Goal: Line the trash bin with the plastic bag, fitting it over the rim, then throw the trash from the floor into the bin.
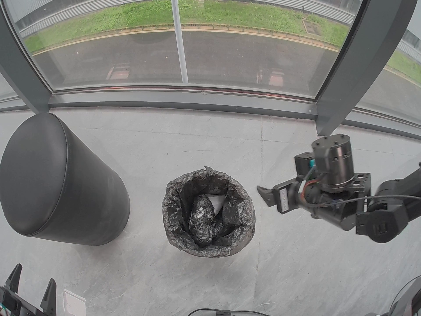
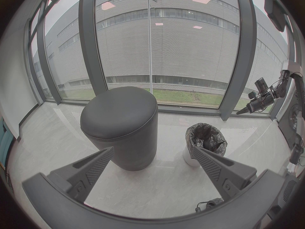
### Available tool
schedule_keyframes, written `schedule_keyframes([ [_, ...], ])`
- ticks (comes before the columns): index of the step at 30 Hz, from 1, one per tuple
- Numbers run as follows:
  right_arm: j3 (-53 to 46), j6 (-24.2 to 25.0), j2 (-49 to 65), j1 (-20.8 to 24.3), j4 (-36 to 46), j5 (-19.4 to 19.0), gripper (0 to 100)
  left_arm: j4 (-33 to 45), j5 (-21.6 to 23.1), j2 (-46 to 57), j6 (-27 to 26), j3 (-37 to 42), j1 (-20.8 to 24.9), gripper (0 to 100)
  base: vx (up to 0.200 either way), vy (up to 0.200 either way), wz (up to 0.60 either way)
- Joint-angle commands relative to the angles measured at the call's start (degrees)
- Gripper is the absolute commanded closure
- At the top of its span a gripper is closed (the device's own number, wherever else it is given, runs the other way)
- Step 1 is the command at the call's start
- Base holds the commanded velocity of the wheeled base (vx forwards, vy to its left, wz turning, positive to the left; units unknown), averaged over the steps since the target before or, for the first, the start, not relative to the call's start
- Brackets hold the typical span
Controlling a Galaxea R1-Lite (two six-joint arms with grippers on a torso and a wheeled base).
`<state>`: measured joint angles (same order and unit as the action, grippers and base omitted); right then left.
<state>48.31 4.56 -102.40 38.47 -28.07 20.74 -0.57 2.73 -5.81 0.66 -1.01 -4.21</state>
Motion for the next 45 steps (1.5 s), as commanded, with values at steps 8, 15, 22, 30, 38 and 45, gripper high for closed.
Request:
schedule_keyframes([
  [8, -20.7, -1.0, 37.6, -24.8, 0.7, -1.3, 0, 0.0, 0.0, -0.1, 0.0, 1.0, 0.0, 0, 0.0, 0.0, 0.0],
  [15, -31.9, -11.0, 66.1, -35.8, 9.8, -1.5, 0, 0.0, 0.0, -0.1, 0.0, 1.0, 0.0, 0, 0.0, 0.0, 0.0],
  [22, -32.1, -10.8, 88.8, -36.8, 30.4, -1.5, 0, 0.0, 0.0, -0.1, 0.0, 1.0, 0.0, 0, 0.0, 0.0, 0.0],
  [30, -34.0, -11.0, 99.9, -37.4, 37.2, -1.7, 0, 0.0, 0.0, -0.1, 0.0, 1.0, 0.0, 0, 0.0, 0.0, 0.0],
  [38, -40.0, -10.0, 102.3, -38.5, 35.9, -1.9, 0, 0.0, 0.0, -0.1, 0.0, 1.0, 0.0, 0, 0.0, 0.0, 0.0],
  [45, -47.4, -8.9, 102.4, -38.6, 26.3, -5.5, 0, 0.0, 0.0, -0.1, 0.0, 1.0, 0.0, 0, 0.0, 0.0, 0.0],
])
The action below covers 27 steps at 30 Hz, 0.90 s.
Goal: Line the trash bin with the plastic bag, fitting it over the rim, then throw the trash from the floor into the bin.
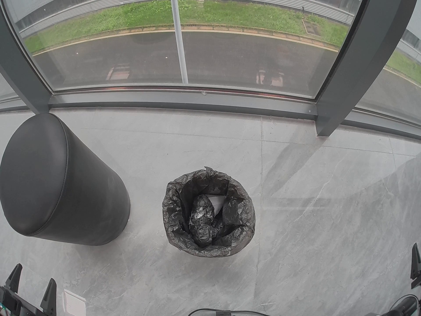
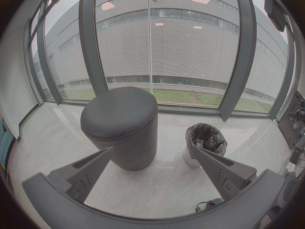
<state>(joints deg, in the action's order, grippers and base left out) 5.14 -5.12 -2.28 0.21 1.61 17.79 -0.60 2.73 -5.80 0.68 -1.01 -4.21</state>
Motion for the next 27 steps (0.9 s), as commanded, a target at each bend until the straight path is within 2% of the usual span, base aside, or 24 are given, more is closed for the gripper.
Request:
schedule_keyframes([
  [1, -4.3, 1.1, 2.2, -0.3, -3.4, -2.9, 0, 0.0, 0.0, -0.1, 0.0, 1.0, 0.0, 0, 0.0, 0.0, 0.0],
  [3, -4.4, 2.5, 2.2, -0.3, -3.4, -4.3, 0, 0.0, 0.0, -0.1, 0.0, 1.0, 0.0, 0, 0.0, 0.0, 0.0],
  [4, -4.3, 5.4, 2.2, -0.4, -3.2, -8.4, 0, 0.0, 0.0, -0.1, 0.0, 1.0, 0.0, 0, 0.0, 0.0, 0.0],
  [12, -4.3, 4.9, 2.2, -0.3, -3.2, -11.0, 0, 0.0, 0.0, -0.1, 0.0, 1.0, 0.0, 0, 0.0, 0.0, 0.0],
  [14, -4.3, 4.4, 2.2, -0.3, -3.0, -12.9, 0, 0.0, 0.0, -0.1, 0.0, 1.0, 0.0, 0, 0.0, 0.0, 0.0],
  [19, -3.9, 1.3, 2.3, -0.3, -2.0, -14.3, 0, 0.0, 0.0, -0.1, 0.0, 1.0, 0.0, 0, 0.0, 0.0, 0.0],
  [23, -5.1, 5.3, 2.0, -0.3, -2.0, -16.8, 0, -0.1, 0.0, -0.1, 0.0, 1.0, 0.0, 0, 0.0, 0.0, 0.0],
  [27, -5.1, 4.1, 2.2, -0.3, -2.0, -17.2, 0, -0.1, 0.0, -0.1, 0.0, 1.0, 0.0, 0, 0.0, 0.0, 0.0],
])
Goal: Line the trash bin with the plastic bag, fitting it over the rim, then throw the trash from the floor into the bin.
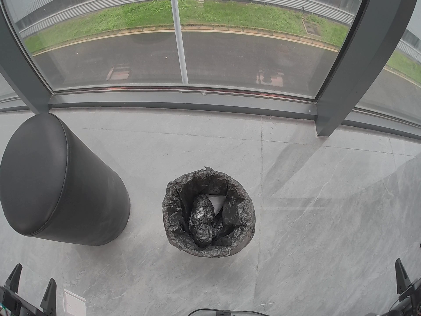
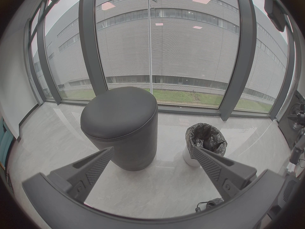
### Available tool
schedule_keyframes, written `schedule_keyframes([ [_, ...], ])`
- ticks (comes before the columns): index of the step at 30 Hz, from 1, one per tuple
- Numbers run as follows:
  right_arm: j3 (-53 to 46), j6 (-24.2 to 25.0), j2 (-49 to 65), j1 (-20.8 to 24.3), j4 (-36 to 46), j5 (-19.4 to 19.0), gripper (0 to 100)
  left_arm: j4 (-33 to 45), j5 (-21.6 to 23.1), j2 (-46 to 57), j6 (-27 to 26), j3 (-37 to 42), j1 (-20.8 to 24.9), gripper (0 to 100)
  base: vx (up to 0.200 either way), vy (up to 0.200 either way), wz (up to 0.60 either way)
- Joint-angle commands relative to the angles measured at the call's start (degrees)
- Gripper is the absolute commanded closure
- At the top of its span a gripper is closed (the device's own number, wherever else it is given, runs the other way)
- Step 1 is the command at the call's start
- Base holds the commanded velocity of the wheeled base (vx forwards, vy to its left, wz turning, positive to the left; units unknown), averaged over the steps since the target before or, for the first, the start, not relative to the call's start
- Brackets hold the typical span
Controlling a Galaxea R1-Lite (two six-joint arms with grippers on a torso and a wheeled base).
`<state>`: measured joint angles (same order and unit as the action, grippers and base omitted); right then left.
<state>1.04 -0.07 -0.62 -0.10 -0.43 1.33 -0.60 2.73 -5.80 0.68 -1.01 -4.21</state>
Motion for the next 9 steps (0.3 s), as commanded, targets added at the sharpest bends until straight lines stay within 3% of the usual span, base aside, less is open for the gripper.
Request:
schedule_keyframes([
  [1, -1.0, -1.1, 0.5, 0.0, 0.1, -0.7, 0, 0.0, 0.0, -0.1, 0.0, 1.0, 0.0, 0, 0.0, 0.0, 0.0],
  [9, -1.0, -0.4, 0.5, 0.0, 0.1, -0.7, 0, 0.0, 0.0, -0.1, 0.0, 1.0, 0.0, 0, 0.0, 0.0, 0.0],
])
